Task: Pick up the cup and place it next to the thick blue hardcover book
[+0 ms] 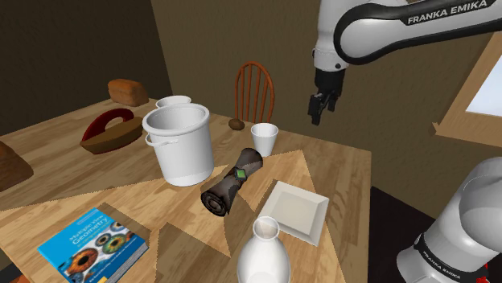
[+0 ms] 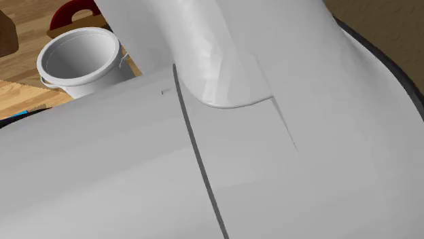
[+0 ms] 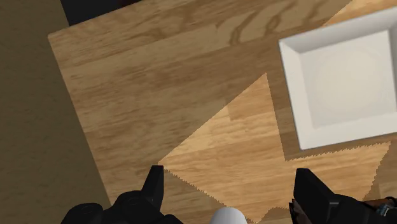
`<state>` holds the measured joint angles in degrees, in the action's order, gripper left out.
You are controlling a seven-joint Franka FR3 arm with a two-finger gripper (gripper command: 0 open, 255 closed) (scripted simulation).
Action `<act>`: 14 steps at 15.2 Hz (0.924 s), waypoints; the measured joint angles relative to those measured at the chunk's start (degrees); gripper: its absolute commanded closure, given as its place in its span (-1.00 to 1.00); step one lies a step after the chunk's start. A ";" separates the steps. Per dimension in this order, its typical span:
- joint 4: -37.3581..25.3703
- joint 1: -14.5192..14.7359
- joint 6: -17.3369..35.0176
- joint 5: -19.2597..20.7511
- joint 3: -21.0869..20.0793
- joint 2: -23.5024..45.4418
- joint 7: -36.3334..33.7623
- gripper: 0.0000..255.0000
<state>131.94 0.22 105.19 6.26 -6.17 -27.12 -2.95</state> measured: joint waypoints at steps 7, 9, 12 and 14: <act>-6.86 -0.30 8.11 2.55 -3.46 14.95 -7.10 -1.00; -9.85 -0.28 9.23 3.70 -4.21 19.19 -9.09 -1.00; -14.67 0.05 10.54 5.67 -5.18 25.56 -12.28 -1.00; -17.83 0.49 11.51 7.19 -5.66 29.99 -14.51 -1.00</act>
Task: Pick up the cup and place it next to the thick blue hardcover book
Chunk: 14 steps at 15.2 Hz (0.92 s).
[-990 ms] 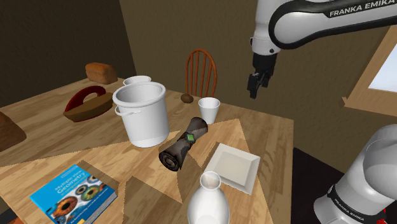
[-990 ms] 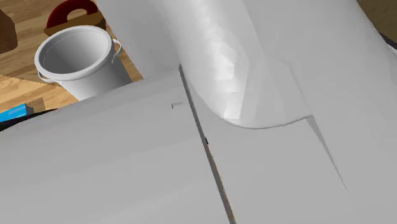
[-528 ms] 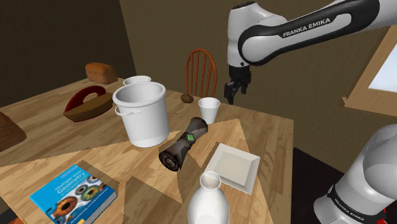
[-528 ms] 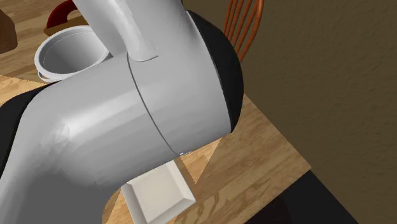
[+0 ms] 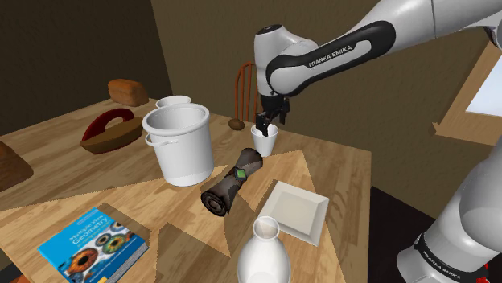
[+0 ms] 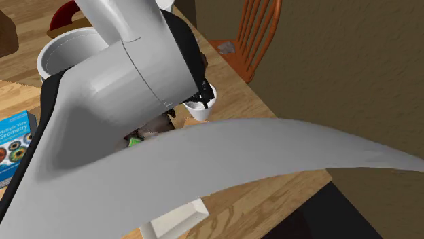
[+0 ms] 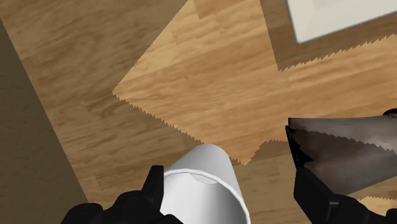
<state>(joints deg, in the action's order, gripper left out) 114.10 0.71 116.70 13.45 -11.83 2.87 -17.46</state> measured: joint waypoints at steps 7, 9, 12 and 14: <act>-13.64 1.86 0.81 4.81 0.31 15.10 -5.05 -1.00; -14.30 2.07 1.57 5.31 0.45 16.60 -5.59 -1.00; -13.76 2.02 3.20 5.79 0.70 17.72 -5.99 -1.00; -13.41 1.93 4.19 6.07 0.86 18.37 -6.14 -1.00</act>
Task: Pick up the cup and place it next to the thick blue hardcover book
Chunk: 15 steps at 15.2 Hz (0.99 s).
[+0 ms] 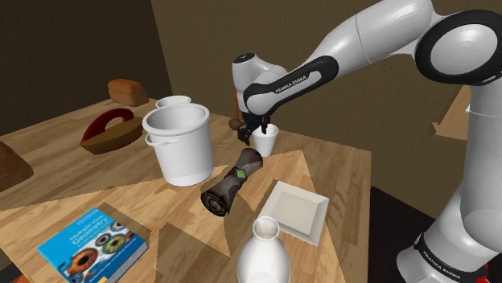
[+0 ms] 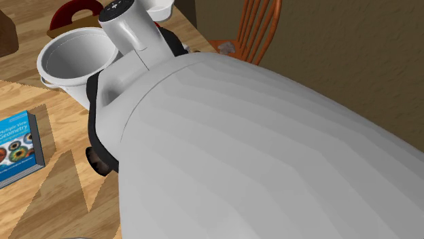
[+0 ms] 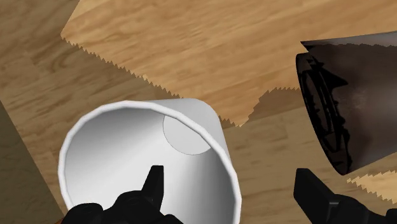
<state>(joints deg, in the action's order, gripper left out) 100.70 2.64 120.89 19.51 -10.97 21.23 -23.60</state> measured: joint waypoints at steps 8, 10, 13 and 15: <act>0.34 -0.06 0.58 0.13 0.08 0.21 -0.08 1.00; 0.34 -0.06 0.58 0.13 0.08 0.21 -0.08 1.00; 0.34 -0.06 0.58 0.13 0.07 0.21 -0.08 1.00; 0.34 -0.06 0.58 0.13 0.07 0.21 -0.08 1.00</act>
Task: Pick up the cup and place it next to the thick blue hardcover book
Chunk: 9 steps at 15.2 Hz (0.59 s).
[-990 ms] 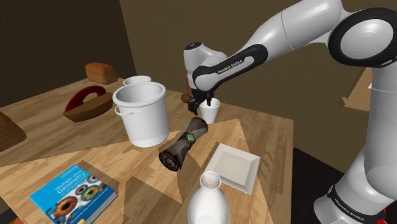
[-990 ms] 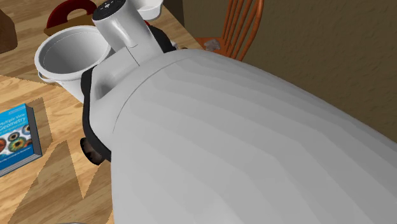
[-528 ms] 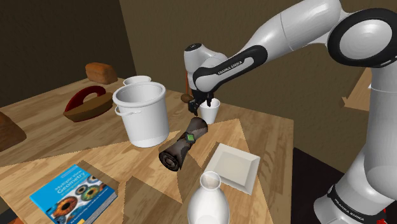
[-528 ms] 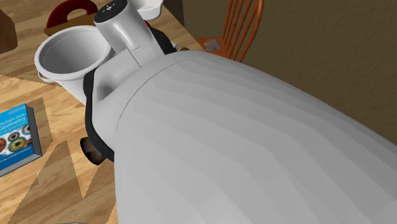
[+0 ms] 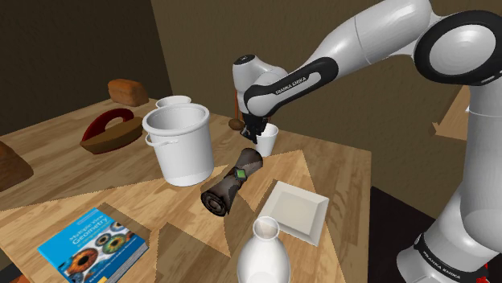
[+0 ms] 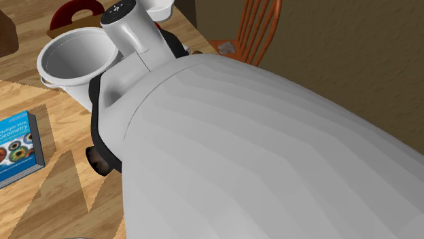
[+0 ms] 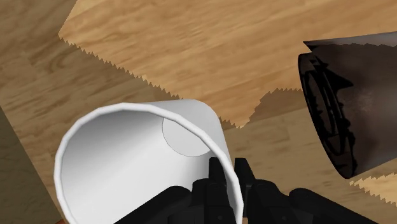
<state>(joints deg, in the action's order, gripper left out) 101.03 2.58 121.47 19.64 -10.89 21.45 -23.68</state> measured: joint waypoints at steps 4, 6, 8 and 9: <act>-0.25 0.00 -0.31 -0.07 -0.02 -0.06 0.09 1.00; -0.85 -0.05 -1.34 -0.35 -0.11 -0.55 0.48 1.00; -1.38 -0.08 -2.42 -0.65 -0.22 -1.17 0.86 1.00; -1.74 -0.06 -3.05 -0.80 -0.28 -1.46 1.00 1.00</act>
<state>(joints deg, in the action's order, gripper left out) 99.30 2.53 118.42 18.84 -11.18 19.99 -22.68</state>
